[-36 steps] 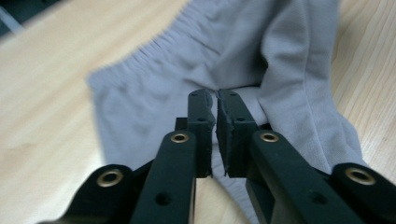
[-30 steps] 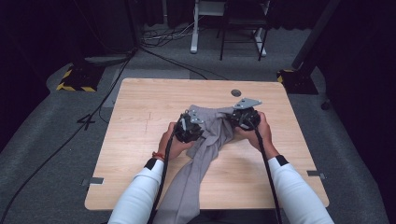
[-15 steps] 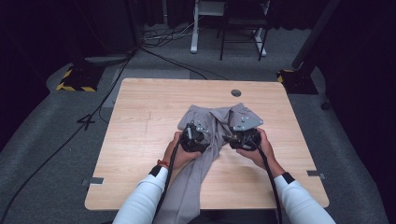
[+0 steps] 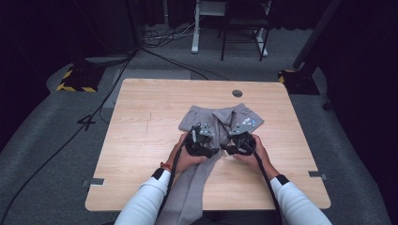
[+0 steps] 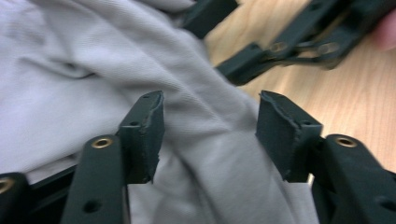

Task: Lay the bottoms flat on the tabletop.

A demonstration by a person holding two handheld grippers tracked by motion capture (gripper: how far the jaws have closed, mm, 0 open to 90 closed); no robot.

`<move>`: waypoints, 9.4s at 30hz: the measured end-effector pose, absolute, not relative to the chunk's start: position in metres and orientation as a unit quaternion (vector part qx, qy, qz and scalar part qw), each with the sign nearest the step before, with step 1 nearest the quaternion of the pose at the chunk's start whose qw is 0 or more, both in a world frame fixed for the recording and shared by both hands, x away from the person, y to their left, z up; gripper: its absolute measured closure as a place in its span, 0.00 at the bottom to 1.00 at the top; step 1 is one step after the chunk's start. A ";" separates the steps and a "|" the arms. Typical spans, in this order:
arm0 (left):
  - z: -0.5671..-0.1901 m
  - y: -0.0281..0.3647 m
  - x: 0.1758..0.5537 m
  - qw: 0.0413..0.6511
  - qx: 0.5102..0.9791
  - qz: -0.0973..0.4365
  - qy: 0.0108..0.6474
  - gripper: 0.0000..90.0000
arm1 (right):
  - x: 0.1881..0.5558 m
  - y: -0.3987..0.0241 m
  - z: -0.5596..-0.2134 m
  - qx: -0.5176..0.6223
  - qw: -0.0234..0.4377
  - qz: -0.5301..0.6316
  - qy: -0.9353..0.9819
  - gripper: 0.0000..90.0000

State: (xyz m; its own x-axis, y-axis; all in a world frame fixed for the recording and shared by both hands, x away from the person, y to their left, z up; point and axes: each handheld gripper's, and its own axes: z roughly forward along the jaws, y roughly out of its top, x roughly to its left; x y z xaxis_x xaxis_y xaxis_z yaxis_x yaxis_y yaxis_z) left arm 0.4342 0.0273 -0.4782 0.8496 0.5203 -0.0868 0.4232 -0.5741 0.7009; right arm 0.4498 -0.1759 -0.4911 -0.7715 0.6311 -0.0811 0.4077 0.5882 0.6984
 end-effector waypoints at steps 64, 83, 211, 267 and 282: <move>-0.456 0.105 0.447 0.322 0.851 0.203 0.362 0.87 | 0.416 -0.243 -0.392 0.292 0.239 0.394 0.838 0.97; -0.487 0.091 0.402 0.307 0.897 0.139 0.284 0.53 | 0.424 -0.277 -0.466 0.322 0.185 0.308 0.876 0.64; -0.458 0.026 0.378 0.395 0.891 0.091 0.203 0.99 | 0.418 -0.273 -0.464 0.363 0.170 0.316 0.860 0.99; -0.489 0.078 0.518 0.282 0.827 0.206 0.440 0.57 | 0.519 -0.224 -0.483 0.396 0.155 0.286 0.859 0.55; -0.480 0.127 0.373 0.358 0.856 0.140 0.345 0.36 | 0.399 -0.319 -0.470 0.362 0.127 0.333 0.861 0.52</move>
